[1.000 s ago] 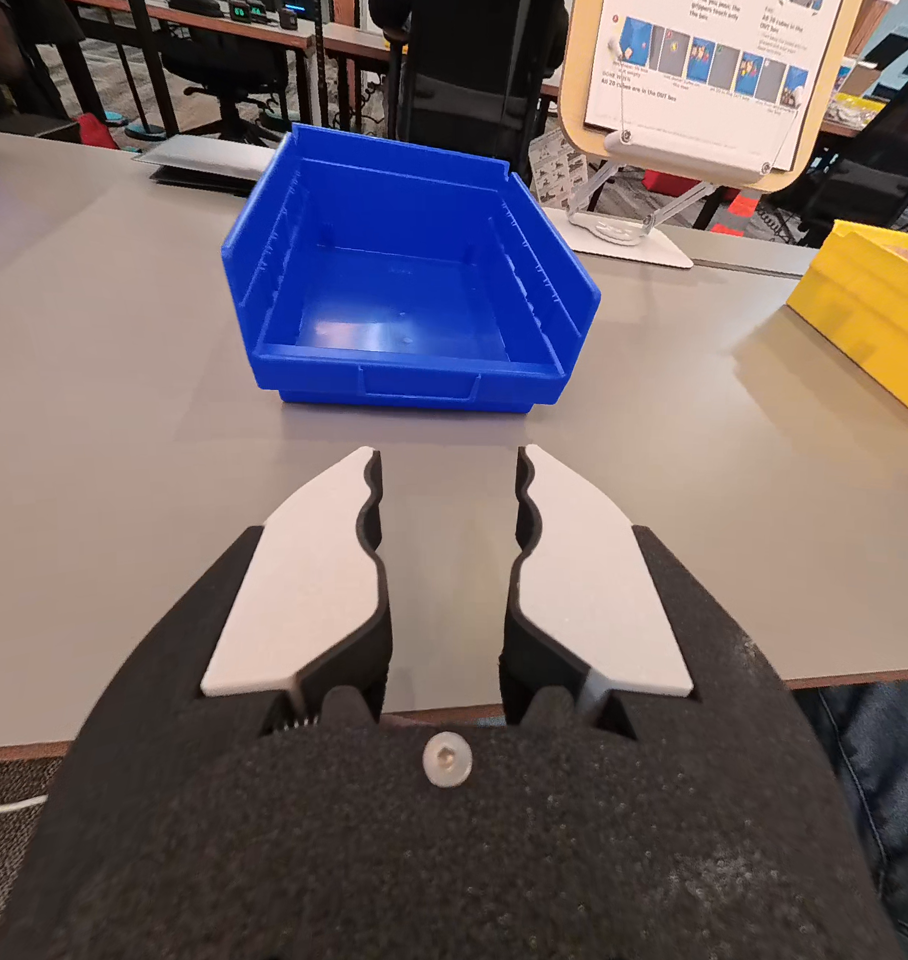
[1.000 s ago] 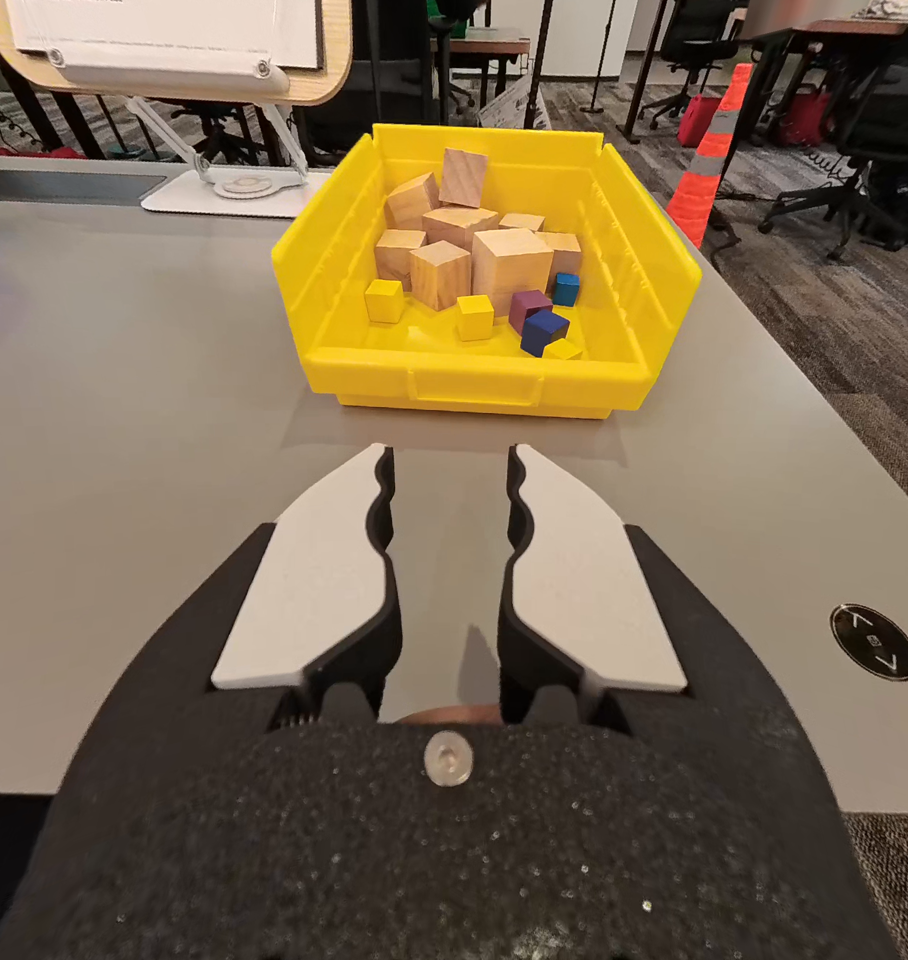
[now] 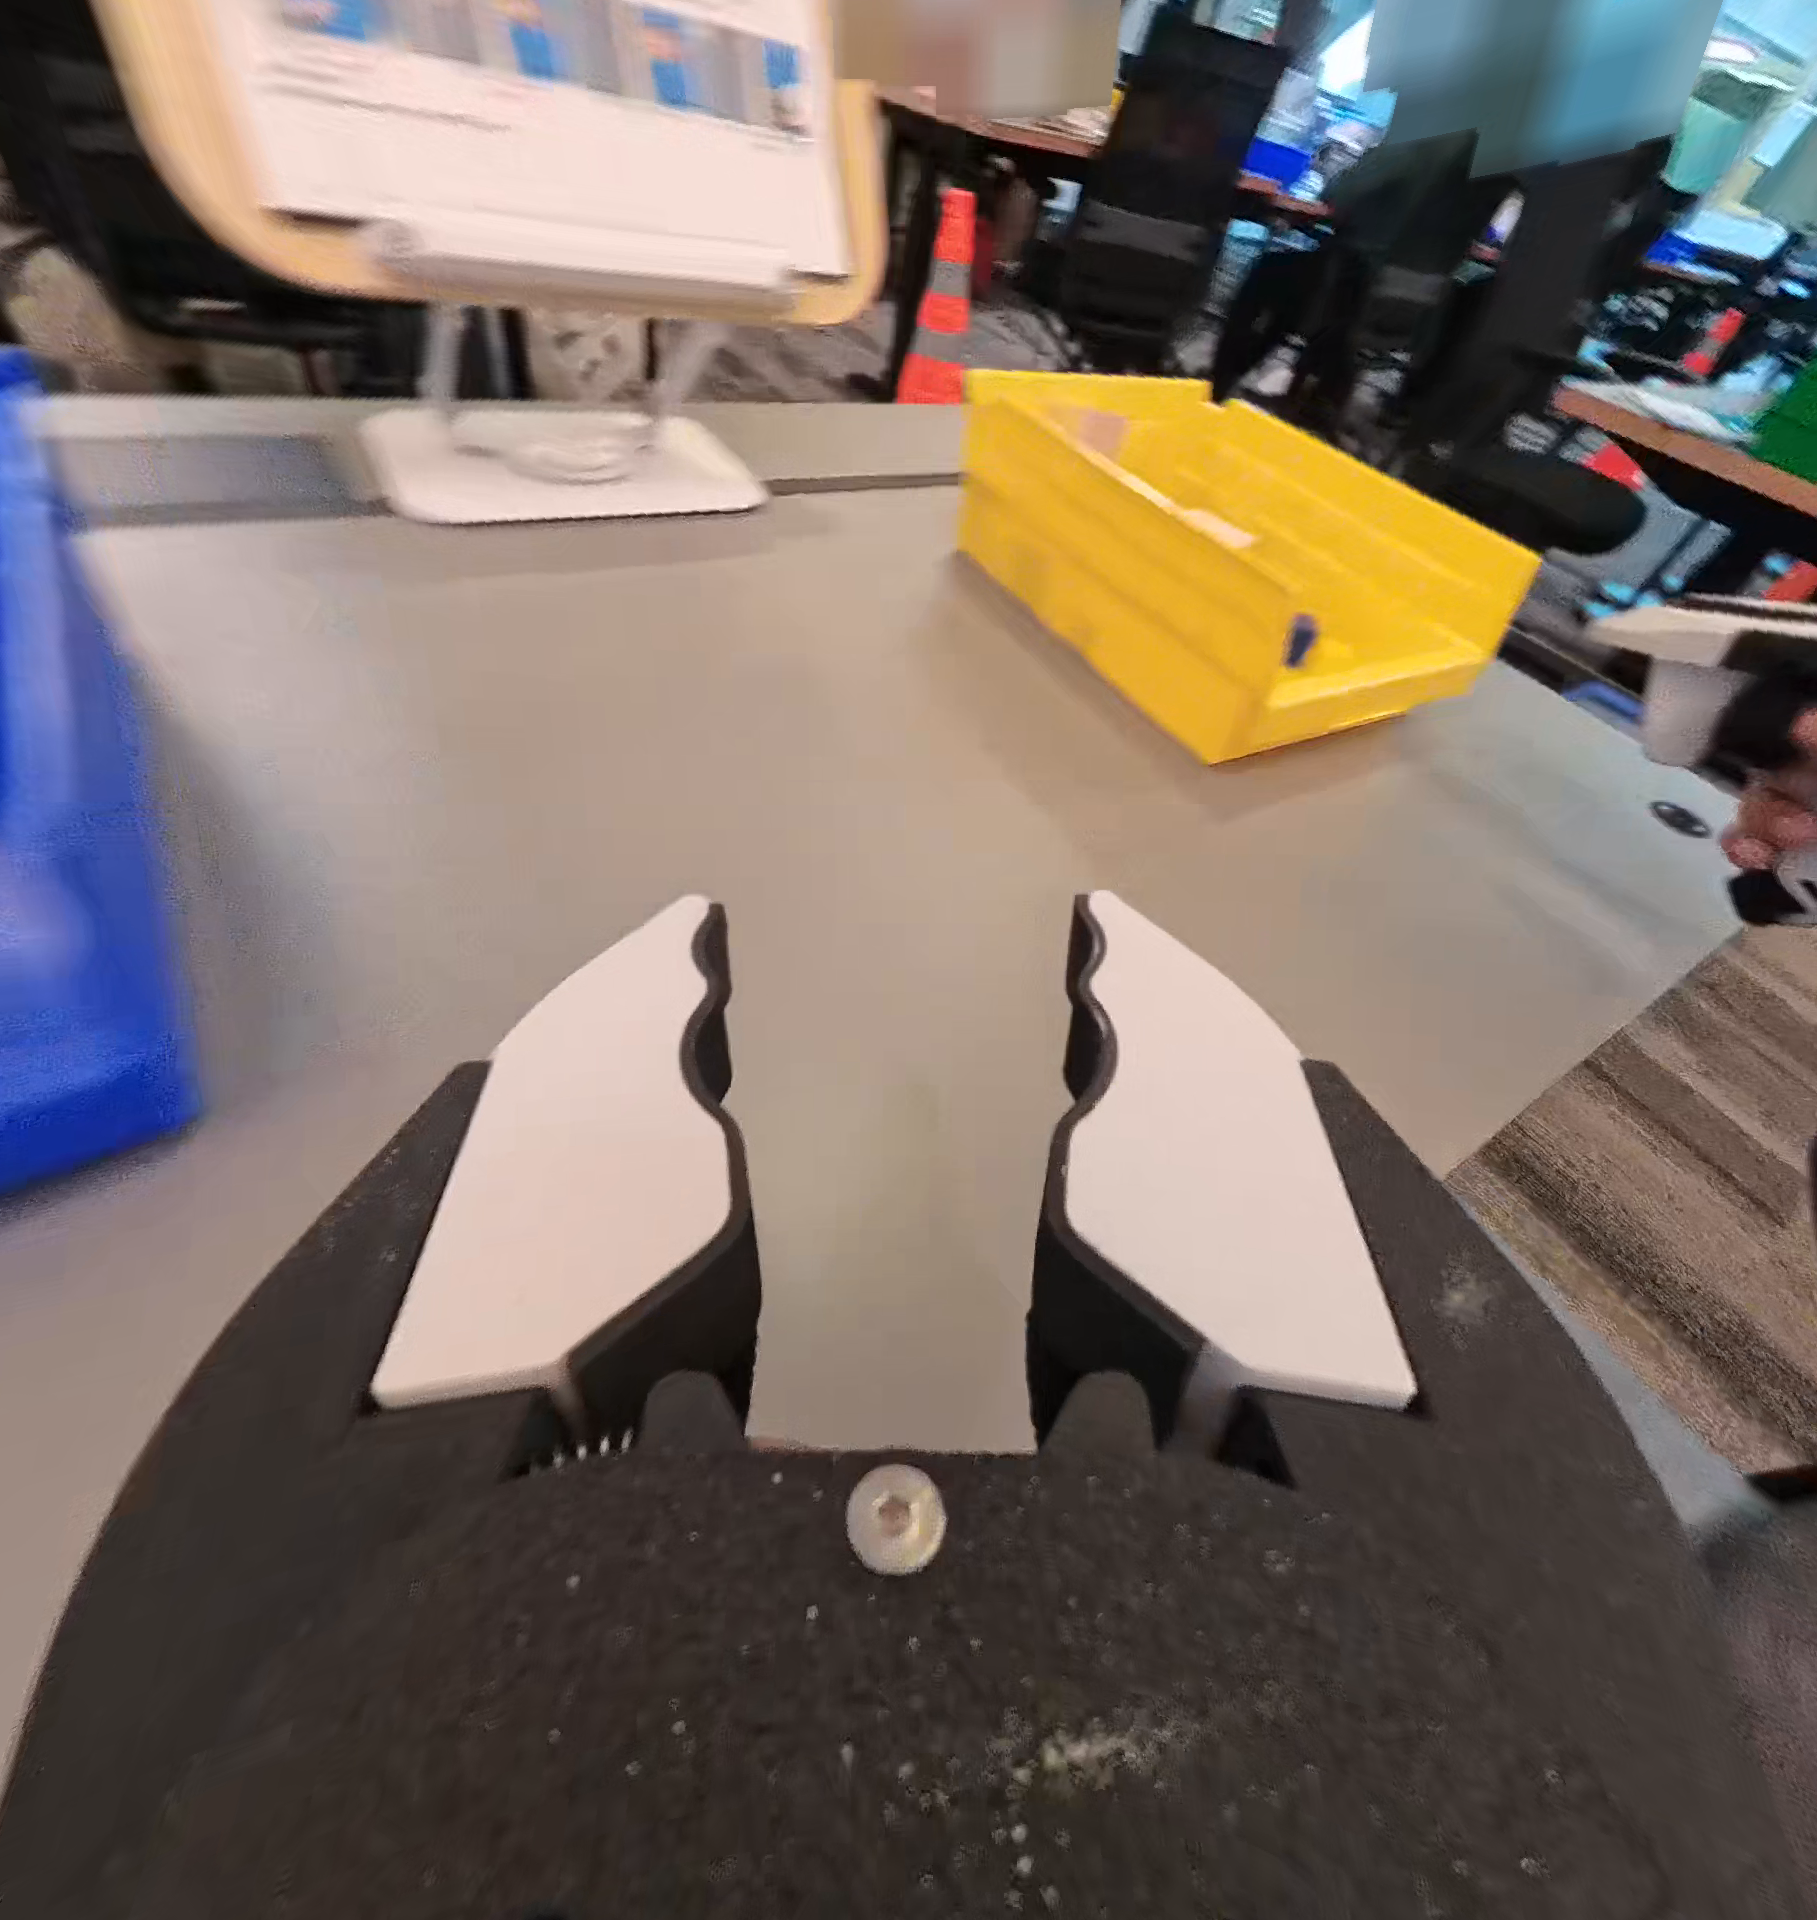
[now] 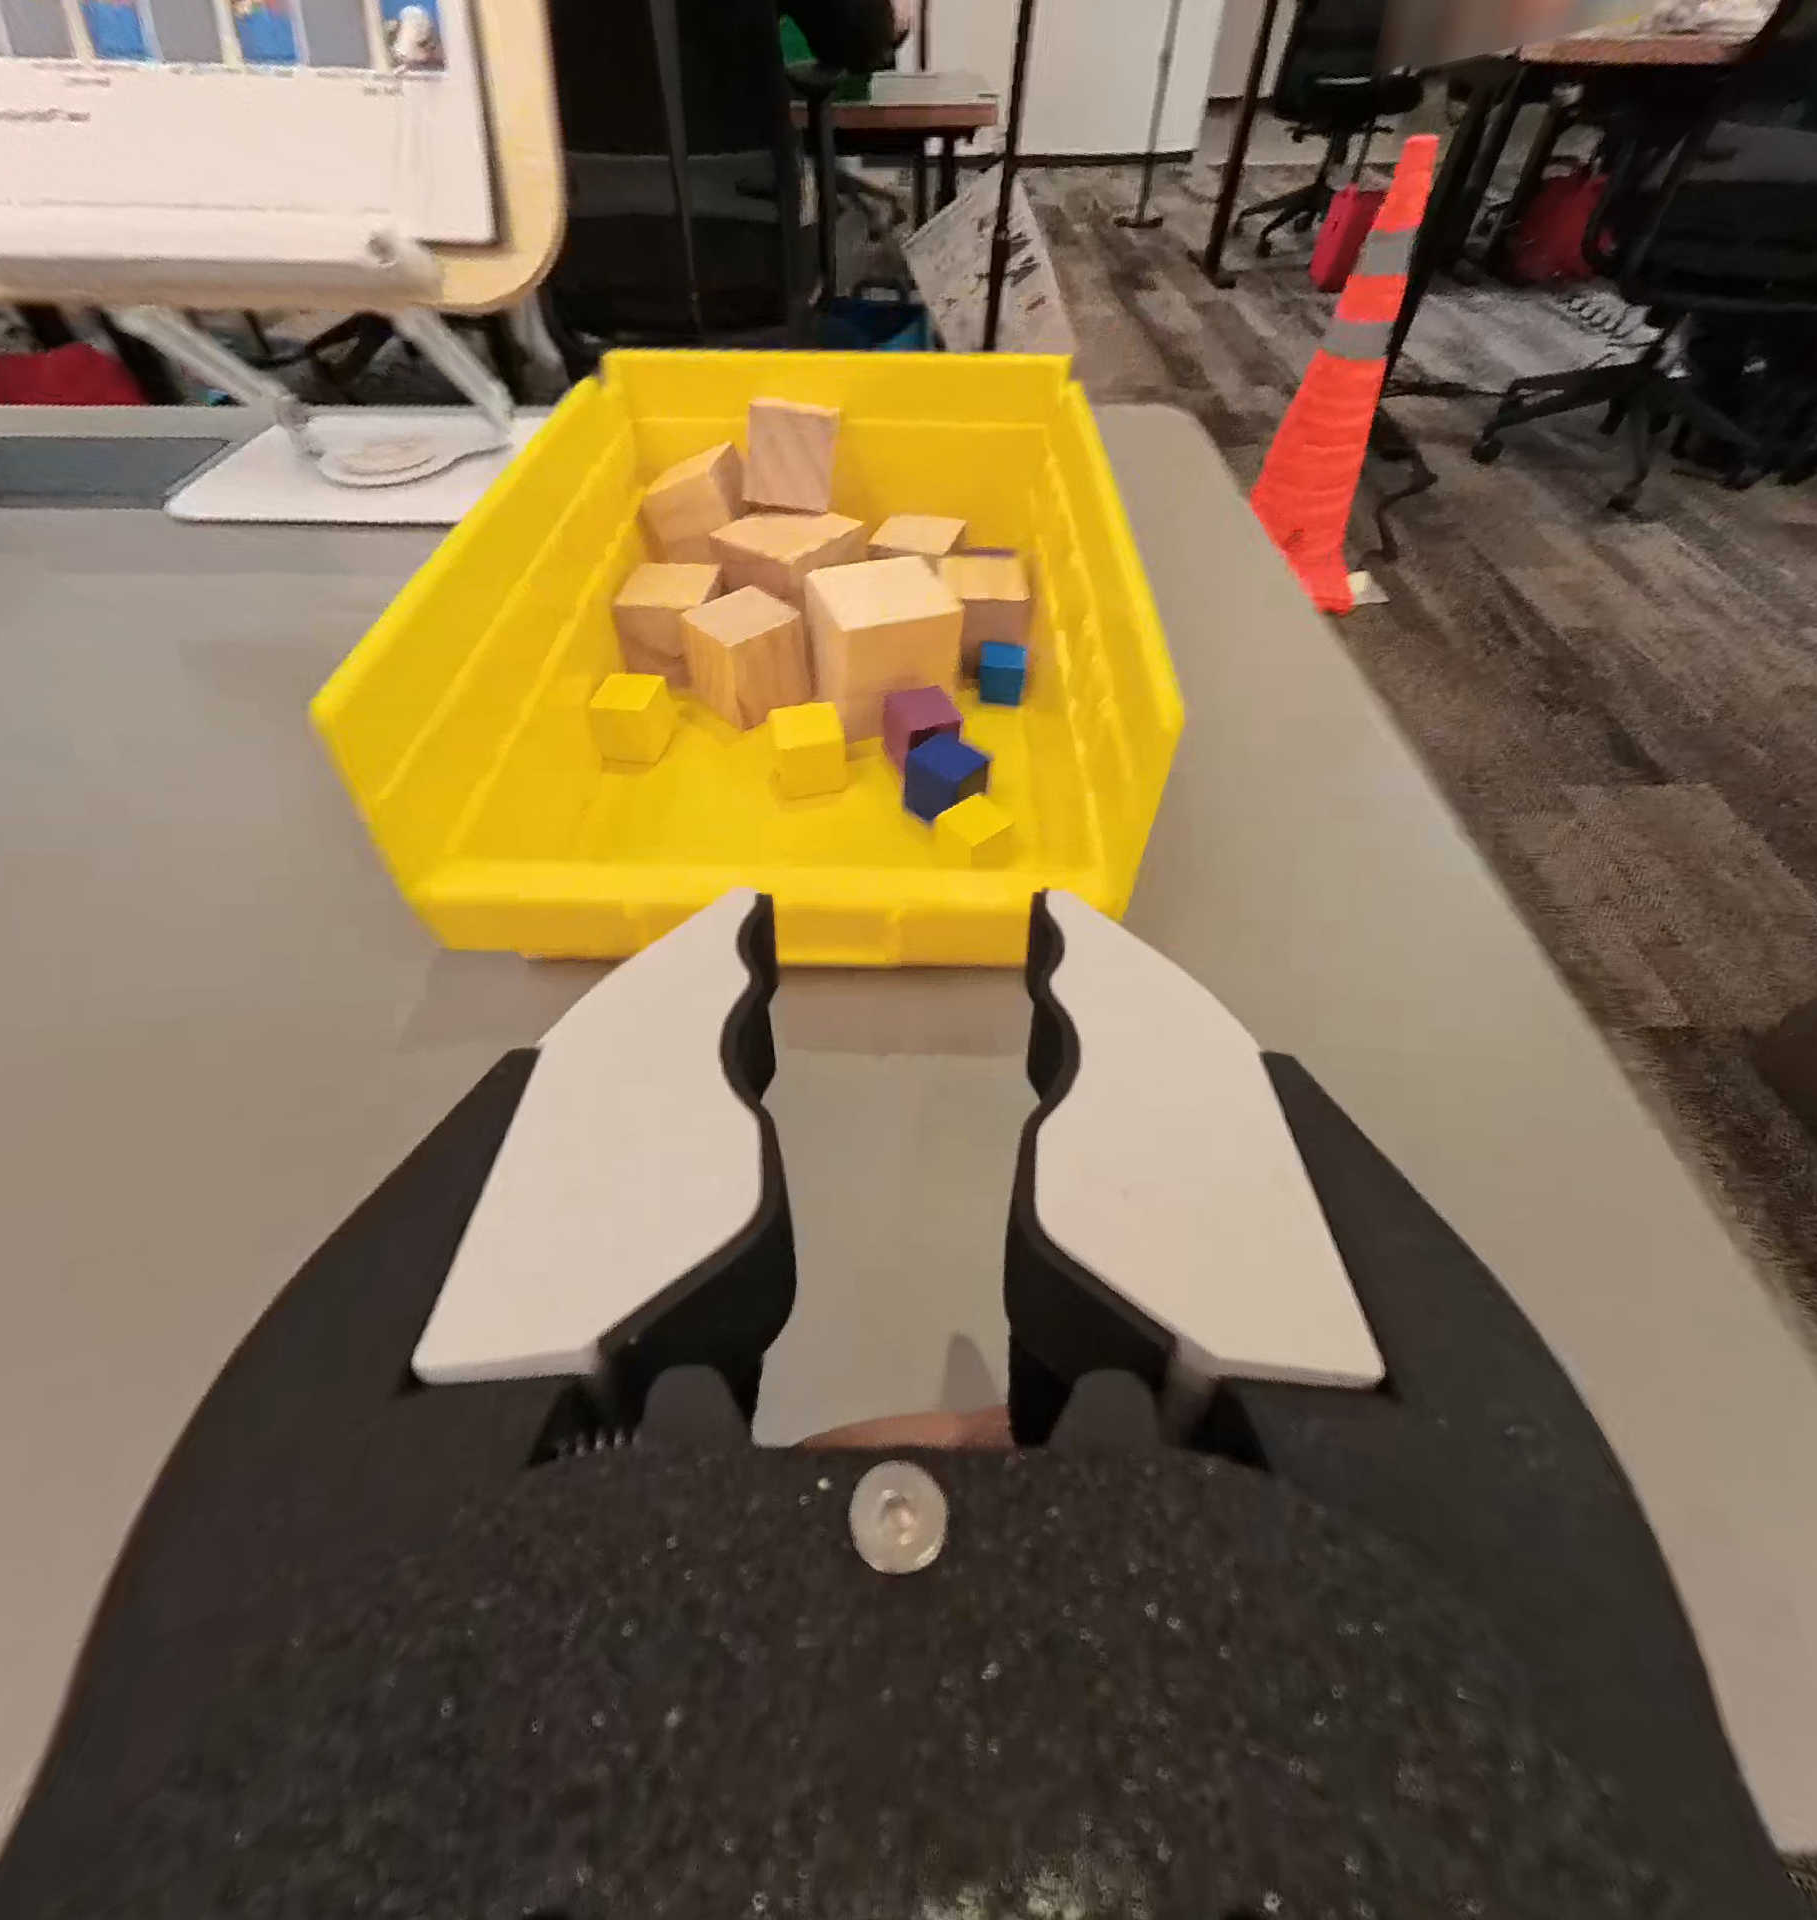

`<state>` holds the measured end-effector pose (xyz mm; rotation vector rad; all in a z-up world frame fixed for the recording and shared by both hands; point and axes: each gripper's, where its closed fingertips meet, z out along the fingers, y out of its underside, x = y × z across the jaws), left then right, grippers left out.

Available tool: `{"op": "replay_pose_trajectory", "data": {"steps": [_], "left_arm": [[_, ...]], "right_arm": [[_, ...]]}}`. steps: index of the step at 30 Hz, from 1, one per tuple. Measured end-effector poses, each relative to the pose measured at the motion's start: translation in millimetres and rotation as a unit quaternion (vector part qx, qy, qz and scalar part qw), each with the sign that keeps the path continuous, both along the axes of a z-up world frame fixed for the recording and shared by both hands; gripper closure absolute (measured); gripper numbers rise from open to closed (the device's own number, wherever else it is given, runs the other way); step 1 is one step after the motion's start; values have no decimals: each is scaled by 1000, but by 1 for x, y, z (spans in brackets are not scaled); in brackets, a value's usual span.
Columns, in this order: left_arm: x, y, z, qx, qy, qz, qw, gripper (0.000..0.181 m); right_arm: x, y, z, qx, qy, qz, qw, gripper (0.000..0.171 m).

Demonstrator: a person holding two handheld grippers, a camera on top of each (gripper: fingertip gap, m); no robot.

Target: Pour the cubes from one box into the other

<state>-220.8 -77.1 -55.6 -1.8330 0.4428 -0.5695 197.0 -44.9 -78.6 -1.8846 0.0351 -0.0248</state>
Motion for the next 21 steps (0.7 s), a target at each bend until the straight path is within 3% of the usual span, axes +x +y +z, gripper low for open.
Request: {"op": "replay_pose_trajectory", "data": {"steps": [3, 6, 10, 15, 16, 18, 19, 21], "left_arm": [[108, 25, 5, -5, 17, -59, 998, 112], [200, 54, -15, -25, 59, -86, 994, 119], [276, 89, -55, -58, 85, -78, 992, 116], [313, 135, -79, -77, 76, -30, 994, 116], [313, 143, -81, -80, 81, -10, 993, 121], [307, 152, -80, -89, 71, 18, 993, 142], [301, 155, -78, -100, 63, 43, 992, 158], [289, 160, -78, -113, 78, 91, 986, 168]], "right_arm": [[32, 21, 8, 5, -10, -35, 999, 126], [48, 46, -14, -24, 26, -32, 999, 119], [60, 66, -42, -32, 42, -39, 998, 118], [69, 97, -45, -38, 53, -42, 997, 121], [71, 102, -43, -34, 50, -44, 997, 126], [72, 107, -42, -25, 70, -47, 996, 161], [70, 108, -43, -21, 75, -44, 996, 165], [60, 106, -42, -24, 69, -32, 997, 168]]}}
